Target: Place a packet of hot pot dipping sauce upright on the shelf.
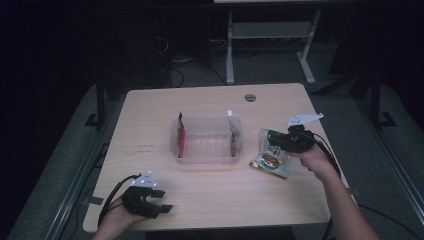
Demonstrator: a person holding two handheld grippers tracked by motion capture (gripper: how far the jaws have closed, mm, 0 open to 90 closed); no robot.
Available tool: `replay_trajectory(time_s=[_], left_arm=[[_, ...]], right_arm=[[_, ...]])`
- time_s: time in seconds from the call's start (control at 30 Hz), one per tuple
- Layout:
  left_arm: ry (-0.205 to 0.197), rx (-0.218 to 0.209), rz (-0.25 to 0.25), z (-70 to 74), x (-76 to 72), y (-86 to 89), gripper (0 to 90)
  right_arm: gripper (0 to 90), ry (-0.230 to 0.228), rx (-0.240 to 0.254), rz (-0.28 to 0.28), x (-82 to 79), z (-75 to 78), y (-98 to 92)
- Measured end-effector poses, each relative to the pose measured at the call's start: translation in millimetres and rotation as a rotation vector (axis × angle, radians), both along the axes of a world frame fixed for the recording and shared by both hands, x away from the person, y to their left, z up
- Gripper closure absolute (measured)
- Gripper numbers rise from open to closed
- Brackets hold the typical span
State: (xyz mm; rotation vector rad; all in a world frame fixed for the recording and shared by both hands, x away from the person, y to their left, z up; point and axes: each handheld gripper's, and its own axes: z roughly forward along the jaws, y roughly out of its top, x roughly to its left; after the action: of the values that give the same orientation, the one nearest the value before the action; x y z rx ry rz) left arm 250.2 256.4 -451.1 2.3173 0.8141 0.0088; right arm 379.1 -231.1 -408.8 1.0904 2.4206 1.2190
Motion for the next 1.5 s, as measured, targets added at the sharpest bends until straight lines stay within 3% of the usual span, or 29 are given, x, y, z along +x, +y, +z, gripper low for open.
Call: replay_trajectory(time_s=[0.1,0.43,0.53,0.77,0.83,1.0,1.5], left_arm=[[-0.005,-0.001,-0.001,0.3,-0.6,0.7,37.0],[-0.013,-0.003,-0.009,0.0,-0.8,-1.0,36.8],[-0.01,-0.003,-0.011,-0.3,-1.4,-1.6,36.8],[-0.005,0.001,-0.016,-1.7,-0.8,-2.3,36.8],[-0.003,0.013,-0.028,-1.6,-0.5,-2.5,36.8],[0.0,0.007,-0.026,-2.7,-1.5,-4.9,36.5],[0.001,0.005,-0.026,-2.8,-1.6,-4.9,36.4]], right_arm=[[89.5,0.031,-0.037,-0.005,3.7,-9.0,-4.5],[89.6,0.124,-0.151,0.046,11.5,-36.1,-3.3],[89.5,0.144,-0.16,0.066,12.4,-40.2,-2.2],[89.7,0.143,-0.188,0.104,13.7,-43.7,4.3],[89.6,0.163,-0.182,0.116,12.9,-43.9,5.6],[89.6,0.182,-0.176,0.183,8.2,-44.4,13.2],[89.7,0.171,-0.235,0.352,-4.9,-44.8,45.3]])
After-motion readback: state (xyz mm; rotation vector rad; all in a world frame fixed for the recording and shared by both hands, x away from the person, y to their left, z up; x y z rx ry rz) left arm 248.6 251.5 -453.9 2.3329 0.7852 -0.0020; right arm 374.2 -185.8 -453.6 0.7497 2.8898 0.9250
